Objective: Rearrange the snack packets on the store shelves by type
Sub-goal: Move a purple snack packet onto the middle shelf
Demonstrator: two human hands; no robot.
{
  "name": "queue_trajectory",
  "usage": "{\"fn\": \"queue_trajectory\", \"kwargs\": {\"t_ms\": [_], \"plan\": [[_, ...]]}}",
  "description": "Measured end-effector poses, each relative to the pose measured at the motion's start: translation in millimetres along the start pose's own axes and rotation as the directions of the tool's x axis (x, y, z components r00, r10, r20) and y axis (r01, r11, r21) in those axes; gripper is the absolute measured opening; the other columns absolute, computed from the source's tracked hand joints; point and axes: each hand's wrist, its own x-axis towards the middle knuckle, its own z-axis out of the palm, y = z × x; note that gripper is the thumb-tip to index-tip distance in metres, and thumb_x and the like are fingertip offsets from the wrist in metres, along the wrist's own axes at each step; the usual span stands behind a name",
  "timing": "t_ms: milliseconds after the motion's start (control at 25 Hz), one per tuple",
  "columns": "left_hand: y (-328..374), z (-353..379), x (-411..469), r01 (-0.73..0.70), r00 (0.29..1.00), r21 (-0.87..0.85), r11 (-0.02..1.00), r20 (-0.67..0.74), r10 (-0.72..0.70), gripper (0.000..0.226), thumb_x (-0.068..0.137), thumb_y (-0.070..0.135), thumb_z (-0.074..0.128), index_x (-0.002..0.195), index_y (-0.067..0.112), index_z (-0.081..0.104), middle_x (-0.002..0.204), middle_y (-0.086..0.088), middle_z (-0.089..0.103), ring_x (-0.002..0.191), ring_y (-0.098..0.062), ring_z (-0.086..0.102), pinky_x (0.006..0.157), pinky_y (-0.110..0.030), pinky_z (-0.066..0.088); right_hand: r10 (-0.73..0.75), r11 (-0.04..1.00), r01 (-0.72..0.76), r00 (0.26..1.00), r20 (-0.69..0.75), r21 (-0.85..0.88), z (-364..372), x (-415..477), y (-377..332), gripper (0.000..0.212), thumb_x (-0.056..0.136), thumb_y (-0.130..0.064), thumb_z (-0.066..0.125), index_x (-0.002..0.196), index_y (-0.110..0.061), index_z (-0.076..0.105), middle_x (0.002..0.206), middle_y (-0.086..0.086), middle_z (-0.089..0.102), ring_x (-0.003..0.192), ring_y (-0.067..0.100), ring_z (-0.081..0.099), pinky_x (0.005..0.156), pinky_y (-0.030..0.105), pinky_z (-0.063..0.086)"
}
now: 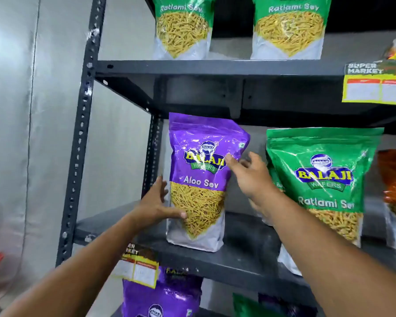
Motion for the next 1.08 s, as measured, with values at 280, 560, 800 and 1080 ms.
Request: {"fn": "queue_trajectory", "kwargs": {"t_ms": [280,560,800,1080], "plan": [[-1.9,13.2,14.0,-0.007,0.937,-0.267,0.964,0.334,0.099,0.088,0.050,-0.003,0.086,0.129,-0.001,0.046,0.123,-0.027,0.064,0.112,-0.038,0.064,0.094,-0.047,0.052,0.096,0.933,-0.129,0.989,0.113,0.335,22.0,60.0,-6.9,0.021,0.081,-0.018,0.068,0.097,-0.005,0.068,0.075,0.008,0.075,0.064,0.023,0.071,0.067,0.047,0.061],[18.0,18.0,-2.4,-0.030,0.951,-0.218,0.976,0.293,0.095,0.065,0.056,-0.013,0.081,0.116,0.004,0.063,0.112,-0.017,0.073,0.105,-0.033,0.069,0.088,-0.039,0.055,0.002,0.933,-0.061,0.987,0.163,0.356,23.4,42.6,-27.4,0.003,0.080,-0.010,0.069,0.081,-0.013,0.069,0.065,0.003,0.075,0.061,0.019,0.071,0.063,0.041,0.061],[66.4,28.3,-56.7,-0.060,0.957,-0.192,0.980,0.269,0.111,0.066,0.058,-0.015,0.080,0.119,-0.001,0.058,0.114,-0.022,0.070,0.105,-0.033,0.069,0.086,-0.037,0.056,-0.099,0.942,0.046,0.985,0.144,0.332,6.2,-19.5,-69.5,0.006,0.080,-0.010,0.069,0.075,-0.014,0.069,0.068,0.003,0.075,0.065,0.021,0.071,0.071,0.043,0.061],[115.8,75.2,-149.7,-0.018,0.957,-0.185,0.983,0.282,0.070,0.061,0.060,-0.017,0.078,0.116,0.002,0.061,0.109,-0.012,0.074,0.103,-0.026,0.070,0.086,-0.033,0.055,-0.097,0.963,0.066,0.989,0.108,0.260,-47.7,-109.4,-113.7,0.009,0.078,-0.008,0.071,0.073,-0.016,0.069,0.065,0.001,0.075,0.065,0.020,0.072,0.067,0.040,0.061]]}}
